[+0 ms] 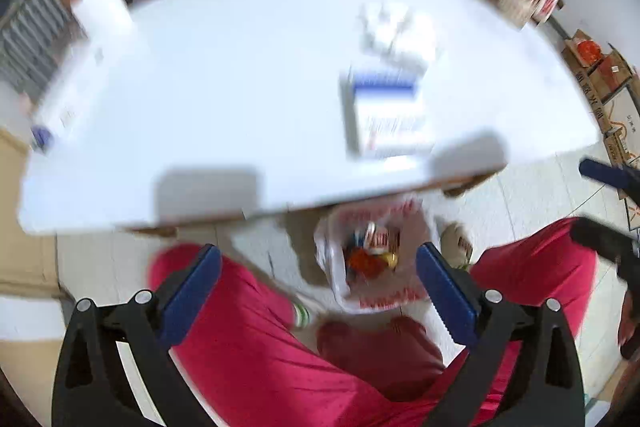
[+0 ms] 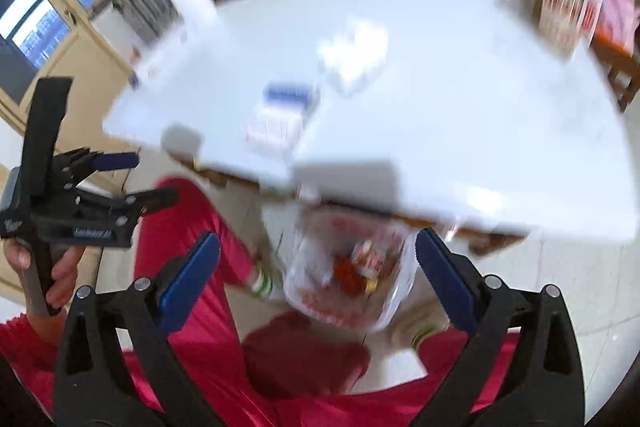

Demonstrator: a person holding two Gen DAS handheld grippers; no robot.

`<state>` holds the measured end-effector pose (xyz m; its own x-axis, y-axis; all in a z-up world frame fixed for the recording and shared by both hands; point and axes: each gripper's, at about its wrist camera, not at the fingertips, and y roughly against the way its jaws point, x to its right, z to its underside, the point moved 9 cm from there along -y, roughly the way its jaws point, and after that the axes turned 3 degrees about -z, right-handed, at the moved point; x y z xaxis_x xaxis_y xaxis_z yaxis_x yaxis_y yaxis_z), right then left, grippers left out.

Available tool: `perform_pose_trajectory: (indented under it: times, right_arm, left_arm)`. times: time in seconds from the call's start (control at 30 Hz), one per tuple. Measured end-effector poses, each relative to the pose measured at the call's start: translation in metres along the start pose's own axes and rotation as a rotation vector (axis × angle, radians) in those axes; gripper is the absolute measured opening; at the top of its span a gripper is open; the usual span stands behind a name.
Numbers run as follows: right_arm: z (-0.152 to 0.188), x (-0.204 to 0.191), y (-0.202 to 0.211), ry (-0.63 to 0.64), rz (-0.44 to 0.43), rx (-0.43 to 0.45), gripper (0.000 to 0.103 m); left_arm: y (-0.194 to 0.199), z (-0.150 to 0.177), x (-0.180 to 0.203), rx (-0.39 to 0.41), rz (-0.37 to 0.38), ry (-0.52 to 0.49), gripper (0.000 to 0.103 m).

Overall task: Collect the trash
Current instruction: 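Raise both tools back over the table toward the tissue and medicine box, then close the right gripper on the crumpled white tissue while the left gripper approaches the white-and-blue medicine box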

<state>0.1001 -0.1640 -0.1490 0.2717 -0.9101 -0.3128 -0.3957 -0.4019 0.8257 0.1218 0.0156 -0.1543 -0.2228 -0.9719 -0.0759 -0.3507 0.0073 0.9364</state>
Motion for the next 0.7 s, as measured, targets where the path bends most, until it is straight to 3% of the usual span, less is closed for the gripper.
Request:
perform_pose_trajectory:
  times: [0.17,0.3,0.7]
  right_arm:
    - [-0.06,-0.004,0.045,0.05,0.04,0.108,0.096]
    - [-0.09,-0.006,0.061,0.066,0.031,0.14,0.096]
    - [-0.125,-0.001,0.046,0.095,0.019,0.114,0.096]
  left_arm:
    - [0.045,-0.039,0.006,0.05,0.012,-0.025,0.095]
    - [0.06,-0.057,0.013,0.068,0.019,-0.046,0.095]
    - [0.038,-0.075,0.035,0.007,0.046,-0.087,0.095]
